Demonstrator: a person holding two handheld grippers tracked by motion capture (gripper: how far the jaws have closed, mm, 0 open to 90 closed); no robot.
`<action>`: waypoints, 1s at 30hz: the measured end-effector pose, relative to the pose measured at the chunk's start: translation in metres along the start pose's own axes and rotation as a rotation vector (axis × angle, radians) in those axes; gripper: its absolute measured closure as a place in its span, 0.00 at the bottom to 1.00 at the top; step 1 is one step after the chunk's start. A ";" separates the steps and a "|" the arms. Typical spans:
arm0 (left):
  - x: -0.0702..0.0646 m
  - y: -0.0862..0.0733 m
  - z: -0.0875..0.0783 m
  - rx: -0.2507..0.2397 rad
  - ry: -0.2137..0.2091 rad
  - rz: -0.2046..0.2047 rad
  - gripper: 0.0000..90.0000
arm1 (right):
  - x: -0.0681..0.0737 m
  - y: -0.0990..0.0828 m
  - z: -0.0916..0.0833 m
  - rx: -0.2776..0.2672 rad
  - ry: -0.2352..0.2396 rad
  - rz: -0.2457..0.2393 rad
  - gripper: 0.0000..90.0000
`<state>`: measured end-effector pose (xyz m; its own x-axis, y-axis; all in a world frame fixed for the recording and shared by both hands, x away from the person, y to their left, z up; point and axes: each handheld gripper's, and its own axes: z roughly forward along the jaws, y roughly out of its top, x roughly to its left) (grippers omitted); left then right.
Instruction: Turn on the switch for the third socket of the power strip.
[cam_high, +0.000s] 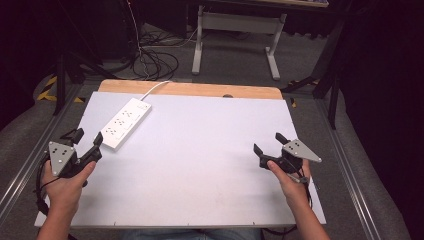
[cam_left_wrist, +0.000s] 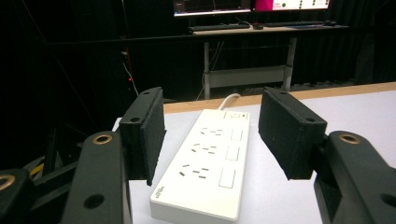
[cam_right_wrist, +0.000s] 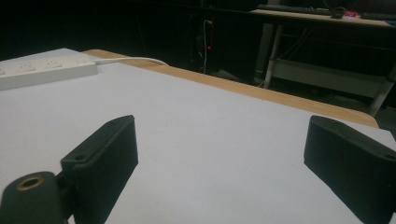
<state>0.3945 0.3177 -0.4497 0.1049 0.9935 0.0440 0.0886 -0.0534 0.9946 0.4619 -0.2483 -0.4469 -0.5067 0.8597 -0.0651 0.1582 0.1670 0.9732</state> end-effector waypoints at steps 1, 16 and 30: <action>0.000 0.000 0.000 -0.001 0.001 0.001 0.46 | 0.000 0.000 0.000 0.000 0.000 -0.001 0.12; 0.001 0.000 0.001 0.005 0.008 0.001 0.52 | 0.000 0.000 0.000 0.003 0.002 0.002 0.12; 0.003 0.000 0.000 0.014 0.010 0.000 0.58 | 0.000 0.000 0.000 0.003 0.000 0.002 0.12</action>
<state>0.3952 0.3206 -0.4498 0.0949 0.9945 0.0448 0.1022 -0.0545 0.9933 0.4620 -0.2485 -0.4472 -0.5062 0.8601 -0.0633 0.1615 0.1666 0.9727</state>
